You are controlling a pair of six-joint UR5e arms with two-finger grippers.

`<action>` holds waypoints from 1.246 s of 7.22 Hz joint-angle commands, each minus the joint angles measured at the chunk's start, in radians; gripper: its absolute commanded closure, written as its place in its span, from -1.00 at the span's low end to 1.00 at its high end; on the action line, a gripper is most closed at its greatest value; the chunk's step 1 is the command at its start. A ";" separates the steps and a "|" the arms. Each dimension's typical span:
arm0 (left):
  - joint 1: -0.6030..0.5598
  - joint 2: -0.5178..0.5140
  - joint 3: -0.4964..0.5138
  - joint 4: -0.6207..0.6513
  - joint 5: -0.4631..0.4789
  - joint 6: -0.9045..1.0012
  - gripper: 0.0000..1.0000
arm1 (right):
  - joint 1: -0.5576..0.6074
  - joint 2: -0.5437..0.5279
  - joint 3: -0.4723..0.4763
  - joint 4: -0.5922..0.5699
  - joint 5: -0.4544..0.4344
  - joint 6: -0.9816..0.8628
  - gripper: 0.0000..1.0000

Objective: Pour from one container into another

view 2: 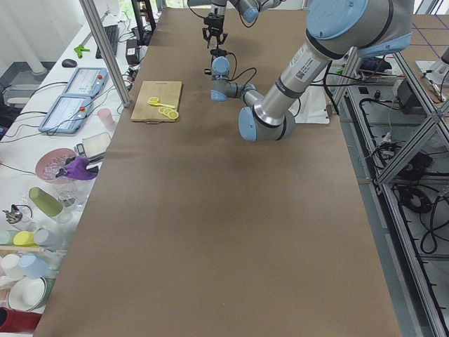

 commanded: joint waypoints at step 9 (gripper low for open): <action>0.000 0.000 0.000 0.000 0.008 -0.002 1.00 | -0.031 0.029 0.031 -0.105 0.062 0.180 1.00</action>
